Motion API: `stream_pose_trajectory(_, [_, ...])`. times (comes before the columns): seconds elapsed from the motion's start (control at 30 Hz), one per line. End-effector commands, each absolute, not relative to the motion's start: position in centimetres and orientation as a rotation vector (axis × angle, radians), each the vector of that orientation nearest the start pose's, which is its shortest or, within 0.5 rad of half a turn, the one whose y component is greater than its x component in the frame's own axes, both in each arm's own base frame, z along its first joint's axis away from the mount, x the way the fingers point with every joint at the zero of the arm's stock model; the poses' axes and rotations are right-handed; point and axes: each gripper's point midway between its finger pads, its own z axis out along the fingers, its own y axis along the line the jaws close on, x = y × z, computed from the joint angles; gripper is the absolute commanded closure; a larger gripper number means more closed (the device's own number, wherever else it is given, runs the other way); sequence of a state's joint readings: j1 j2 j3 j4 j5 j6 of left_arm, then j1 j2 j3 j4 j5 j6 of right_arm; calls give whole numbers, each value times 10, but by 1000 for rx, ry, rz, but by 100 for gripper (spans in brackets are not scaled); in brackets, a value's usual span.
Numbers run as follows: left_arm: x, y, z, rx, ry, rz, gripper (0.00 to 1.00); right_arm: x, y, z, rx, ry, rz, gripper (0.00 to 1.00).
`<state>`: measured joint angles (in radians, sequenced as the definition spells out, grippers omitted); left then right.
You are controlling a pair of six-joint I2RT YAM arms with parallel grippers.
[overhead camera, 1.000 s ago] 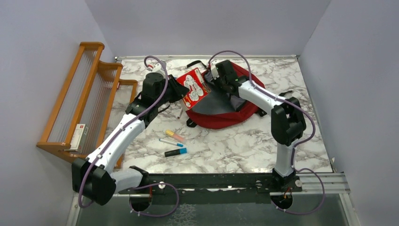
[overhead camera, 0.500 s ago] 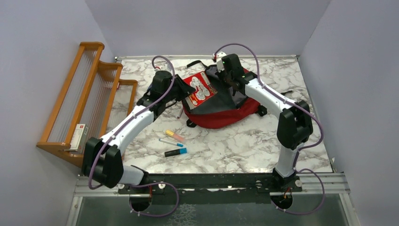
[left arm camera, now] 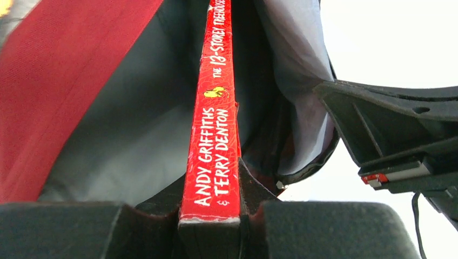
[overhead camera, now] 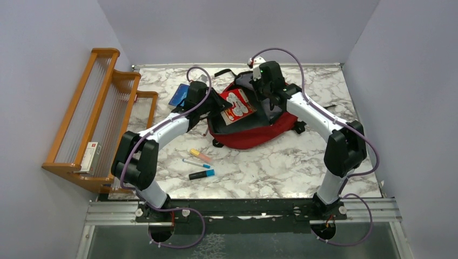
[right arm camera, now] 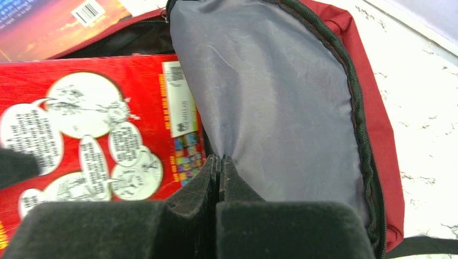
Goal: Pack the student bag
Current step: Place the book in the student bag.
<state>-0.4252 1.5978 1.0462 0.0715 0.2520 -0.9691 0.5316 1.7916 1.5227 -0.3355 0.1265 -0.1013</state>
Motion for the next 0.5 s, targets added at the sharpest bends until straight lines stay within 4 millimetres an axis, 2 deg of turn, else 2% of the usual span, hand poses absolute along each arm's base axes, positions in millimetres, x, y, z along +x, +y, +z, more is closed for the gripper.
stream_pose_trajectory(0.0, [414, -289, 224, -345, 2004, -1306, 100, 453, 252, 231, -572, 1962, 234, 99])
stream_pose_trajectory(0.47, [462, -337, 220, -273, 1920, -1440, 100, 443, 257, 234, -549, 1960, 314, 99])
